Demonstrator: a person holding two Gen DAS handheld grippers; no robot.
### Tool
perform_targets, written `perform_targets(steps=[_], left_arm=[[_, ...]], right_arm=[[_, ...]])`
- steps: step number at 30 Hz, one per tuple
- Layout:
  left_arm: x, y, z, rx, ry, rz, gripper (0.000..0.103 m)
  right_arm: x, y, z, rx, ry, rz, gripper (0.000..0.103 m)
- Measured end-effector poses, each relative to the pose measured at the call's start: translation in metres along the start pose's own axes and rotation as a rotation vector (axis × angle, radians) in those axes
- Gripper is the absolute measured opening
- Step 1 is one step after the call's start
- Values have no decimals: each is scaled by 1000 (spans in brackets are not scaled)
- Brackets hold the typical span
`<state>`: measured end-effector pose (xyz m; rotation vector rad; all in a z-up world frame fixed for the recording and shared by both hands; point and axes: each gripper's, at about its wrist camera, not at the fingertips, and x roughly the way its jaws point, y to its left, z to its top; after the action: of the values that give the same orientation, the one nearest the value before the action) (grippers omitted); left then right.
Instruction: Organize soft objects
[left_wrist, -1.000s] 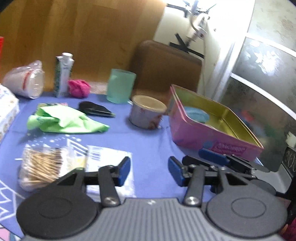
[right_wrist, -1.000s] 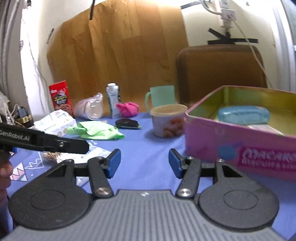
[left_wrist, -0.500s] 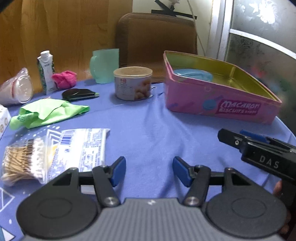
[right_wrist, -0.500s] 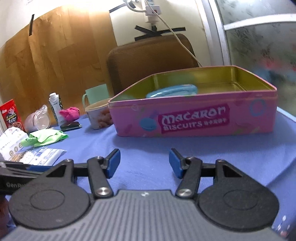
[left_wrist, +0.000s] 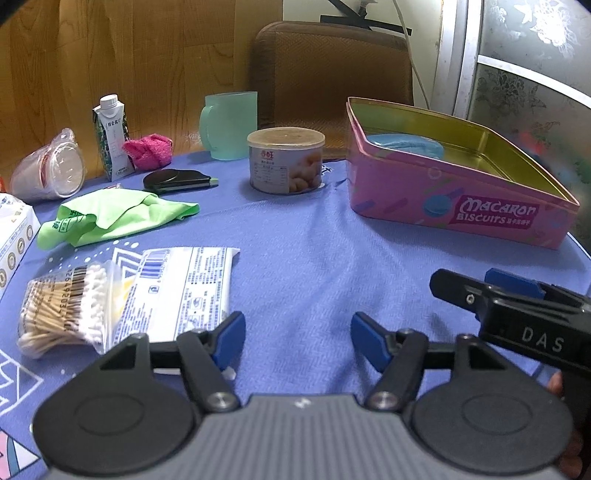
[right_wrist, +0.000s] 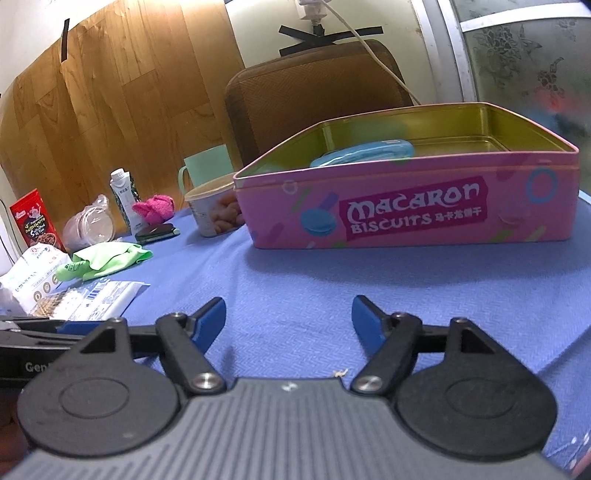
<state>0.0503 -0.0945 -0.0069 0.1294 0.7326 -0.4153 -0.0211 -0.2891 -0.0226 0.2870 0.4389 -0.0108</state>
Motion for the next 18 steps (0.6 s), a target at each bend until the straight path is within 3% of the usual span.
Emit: perform_targets(steps=[10,18], left_arm=[[0,-1,-1,17,-6,-2,68],[-1,0,-4,28,-21,-12,69]], right_arm=[[-1,-4,-1,25,-13,7,78],[-3,-4,-1,51,-29,-39,78]])
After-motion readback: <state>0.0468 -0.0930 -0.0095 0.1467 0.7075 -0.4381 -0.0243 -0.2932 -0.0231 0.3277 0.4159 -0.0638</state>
